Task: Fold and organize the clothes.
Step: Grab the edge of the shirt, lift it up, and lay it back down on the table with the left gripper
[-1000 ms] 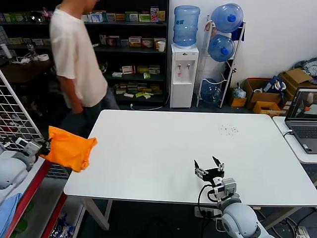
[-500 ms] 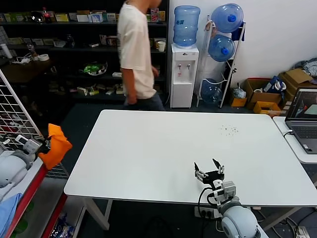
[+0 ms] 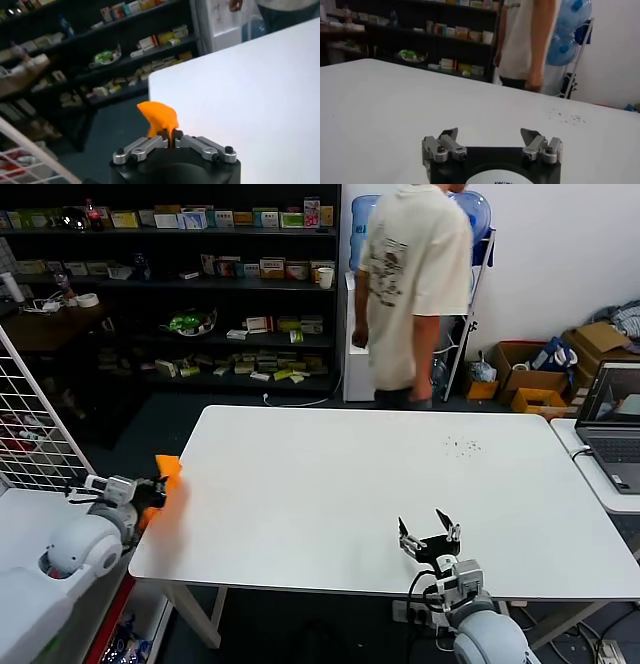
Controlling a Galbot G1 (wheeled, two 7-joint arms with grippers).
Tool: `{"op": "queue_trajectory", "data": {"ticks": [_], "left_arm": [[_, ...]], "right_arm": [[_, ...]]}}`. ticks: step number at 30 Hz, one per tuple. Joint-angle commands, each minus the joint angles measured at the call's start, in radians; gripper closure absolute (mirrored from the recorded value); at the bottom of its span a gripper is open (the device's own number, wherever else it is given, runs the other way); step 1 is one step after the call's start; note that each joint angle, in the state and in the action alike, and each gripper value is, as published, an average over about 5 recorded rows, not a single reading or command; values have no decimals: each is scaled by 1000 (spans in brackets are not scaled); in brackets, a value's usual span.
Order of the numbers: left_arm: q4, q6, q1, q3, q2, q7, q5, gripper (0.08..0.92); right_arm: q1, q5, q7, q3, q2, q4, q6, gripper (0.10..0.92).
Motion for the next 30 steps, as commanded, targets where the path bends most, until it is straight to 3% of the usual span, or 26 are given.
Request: {"op": "queue_trajectory", "data": {"ticks": [1, 15, 22, 30], "left_arm": [[-141, 22, 22, 51, -214, -191, -210, 873], [74, -116, 13, 106, -714, -216, 53, 873], [108, -181, 22, 132, -884, -223, 116, 873], [201, -324, -1, 144, -1010, -206, 68, 873]], "right_arm": [[-11, -15, -9, 4, -13, -10, 24, 203], [-13, 22, -50, 30, -46, -27, 150, 203], [-11, 39, -46, 43, -51, -32, 161, 203], [-6, 57, -30, 67, -56, -47, 159, 203]]}}
